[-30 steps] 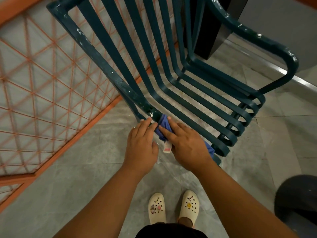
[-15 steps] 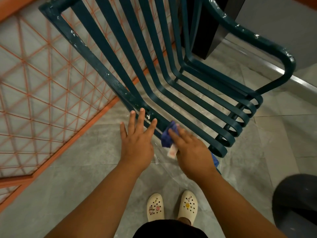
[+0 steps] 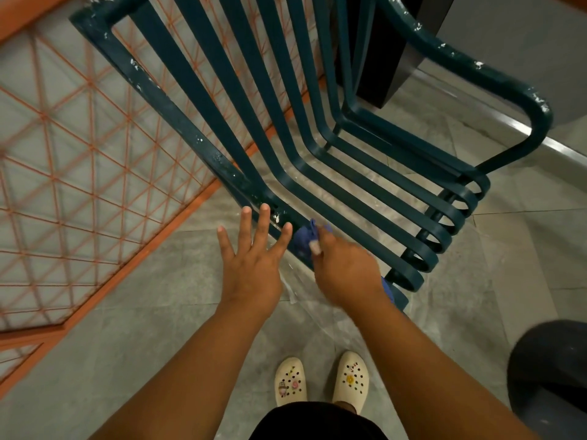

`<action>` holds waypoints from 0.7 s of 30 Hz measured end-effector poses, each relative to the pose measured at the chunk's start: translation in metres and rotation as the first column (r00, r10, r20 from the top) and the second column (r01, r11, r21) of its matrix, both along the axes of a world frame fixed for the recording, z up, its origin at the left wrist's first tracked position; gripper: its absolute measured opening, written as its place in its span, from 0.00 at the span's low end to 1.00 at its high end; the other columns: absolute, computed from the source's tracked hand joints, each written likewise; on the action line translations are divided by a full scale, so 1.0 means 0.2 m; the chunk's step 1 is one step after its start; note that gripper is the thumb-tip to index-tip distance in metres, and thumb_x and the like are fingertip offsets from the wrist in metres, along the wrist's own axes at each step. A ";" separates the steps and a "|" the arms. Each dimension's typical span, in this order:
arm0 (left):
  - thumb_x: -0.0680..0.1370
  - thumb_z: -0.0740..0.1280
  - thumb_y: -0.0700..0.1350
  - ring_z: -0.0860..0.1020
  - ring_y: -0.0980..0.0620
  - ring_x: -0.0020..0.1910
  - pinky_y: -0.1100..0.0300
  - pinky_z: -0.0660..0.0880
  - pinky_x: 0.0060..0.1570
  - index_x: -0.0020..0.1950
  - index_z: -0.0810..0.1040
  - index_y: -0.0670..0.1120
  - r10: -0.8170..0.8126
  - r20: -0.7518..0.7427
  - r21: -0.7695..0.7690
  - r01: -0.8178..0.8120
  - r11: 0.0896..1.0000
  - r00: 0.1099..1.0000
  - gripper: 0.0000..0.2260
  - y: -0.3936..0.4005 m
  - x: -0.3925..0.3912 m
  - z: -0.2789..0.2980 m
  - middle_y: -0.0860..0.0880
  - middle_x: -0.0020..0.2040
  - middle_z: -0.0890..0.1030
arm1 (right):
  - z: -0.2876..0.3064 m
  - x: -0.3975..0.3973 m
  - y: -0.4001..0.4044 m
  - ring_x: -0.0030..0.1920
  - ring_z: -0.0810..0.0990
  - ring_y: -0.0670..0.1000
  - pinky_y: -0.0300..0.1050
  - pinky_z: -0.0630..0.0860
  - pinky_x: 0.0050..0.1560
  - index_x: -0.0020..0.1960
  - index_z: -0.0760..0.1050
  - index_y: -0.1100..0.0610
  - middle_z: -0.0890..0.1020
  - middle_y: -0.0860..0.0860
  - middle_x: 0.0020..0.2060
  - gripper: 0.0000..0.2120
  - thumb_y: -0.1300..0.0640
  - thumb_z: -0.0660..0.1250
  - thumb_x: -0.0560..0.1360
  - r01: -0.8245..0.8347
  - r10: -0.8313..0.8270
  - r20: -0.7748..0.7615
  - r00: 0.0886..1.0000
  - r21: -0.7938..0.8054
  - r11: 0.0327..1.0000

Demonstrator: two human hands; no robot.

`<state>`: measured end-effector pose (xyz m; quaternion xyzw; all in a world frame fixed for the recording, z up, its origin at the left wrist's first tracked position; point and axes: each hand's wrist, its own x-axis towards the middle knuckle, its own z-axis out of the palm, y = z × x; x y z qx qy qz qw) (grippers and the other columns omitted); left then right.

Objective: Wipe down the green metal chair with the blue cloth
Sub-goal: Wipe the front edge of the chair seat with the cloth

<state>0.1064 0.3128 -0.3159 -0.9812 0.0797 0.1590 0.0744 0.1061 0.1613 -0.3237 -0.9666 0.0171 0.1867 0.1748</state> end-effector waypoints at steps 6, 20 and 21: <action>0.77 0.62 0.42 0.27 0.40 0.72 0.34 0.35 0.69 0.76 0.40 0.61 0.002 0.006 0.005 -0.002 1.000 1.000 0.38 -0.01 0.01 0.02 0.47 0.74 0.27 | 0.02 0.31 -0.07 0.49 0.80 0.59 0.57 0.75 0.60 0.59 0.75 0.64 0.83 0.59 0.46 0.18 0.51 0.59 0.80 0.697 -0.085 -0.766 0.638 0.526 0.488; 0.77 0.62 0.42 0.27 0.39 0.72 0.32 0.36 0.68 0.76 0.39 0.62 -0.014 0.005 0.021 0.014 1.000 1.000 0.39 0.01 0.04 0.01 0.46 0.72 0.24 | -0.23 0.24 -0.31 0.43 0.79 0.59 0.52 0.78 0.46 0.57 0.75 0.65 0.79 0.64 0.48 0.19 0.50 0.61 0.76 0.747 0.069 -0.903 0.425 0.393 0.537; 0.77 0.62 0.42 0.27 0.39 0.72 0.32 0.36 0.68 0.76 0.39 0.62 -0.013 0.010 0.023 0.013 1.000 1.000 0.39 0.01 0.04 0.01 0.46 0.73 0.25 | -0.20 0.27 -0.26 0.46 0.78 0.60 0.54 0.77 0.49 0.58 0.75 0.65 0.79 0.63 0.49 0.20 0.50 0.61 0.77 0.745 0.051 -0.885 0.464 0.420 0.518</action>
